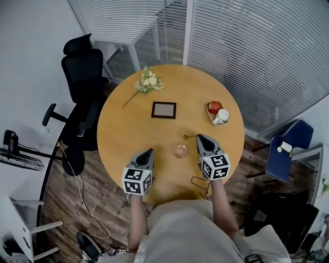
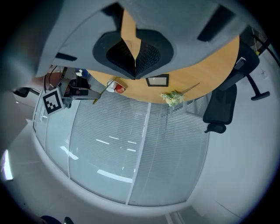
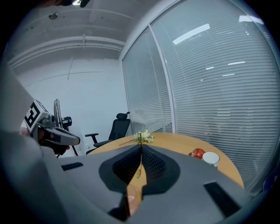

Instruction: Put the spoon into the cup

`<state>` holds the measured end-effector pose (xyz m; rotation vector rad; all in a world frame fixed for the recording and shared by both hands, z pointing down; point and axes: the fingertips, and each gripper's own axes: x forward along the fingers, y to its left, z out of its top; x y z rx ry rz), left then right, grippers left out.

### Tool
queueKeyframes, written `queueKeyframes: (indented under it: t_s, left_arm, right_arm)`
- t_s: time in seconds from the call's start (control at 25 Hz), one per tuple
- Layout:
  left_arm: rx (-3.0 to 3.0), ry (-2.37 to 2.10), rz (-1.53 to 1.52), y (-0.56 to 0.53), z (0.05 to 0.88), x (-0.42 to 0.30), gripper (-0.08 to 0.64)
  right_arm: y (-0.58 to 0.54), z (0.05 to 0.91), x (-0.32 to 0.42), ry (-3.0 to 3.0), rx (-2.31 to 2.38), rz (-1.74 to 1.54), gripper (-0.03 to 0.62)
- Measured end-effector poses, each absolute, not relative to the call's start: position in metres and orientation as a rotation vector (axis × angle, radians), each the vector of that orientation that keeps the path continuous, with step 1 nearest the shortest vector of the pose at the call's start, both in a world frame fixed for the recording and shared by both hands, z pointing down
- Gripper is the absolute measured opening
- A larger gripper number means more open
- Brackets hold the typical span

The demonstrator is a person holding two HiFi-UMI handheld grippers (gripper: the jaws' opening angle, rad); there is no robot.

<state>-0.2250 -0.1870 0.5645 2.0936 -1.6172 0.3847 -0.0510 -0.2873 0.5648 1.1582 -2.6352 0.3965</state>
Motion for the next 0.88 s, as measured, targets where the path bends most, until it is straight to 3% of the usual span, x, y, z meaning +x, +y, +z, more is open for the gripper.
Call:
queueKeyframes:
  t_s: [0.88]
  left_arm:
    - [2.137,-1.518,0.443,-0.192,0.581,-0.199,0.009]
  right_arm:
    - [-0.259,0.598,-0.086,-2.617,0.767,0.48,0.005]
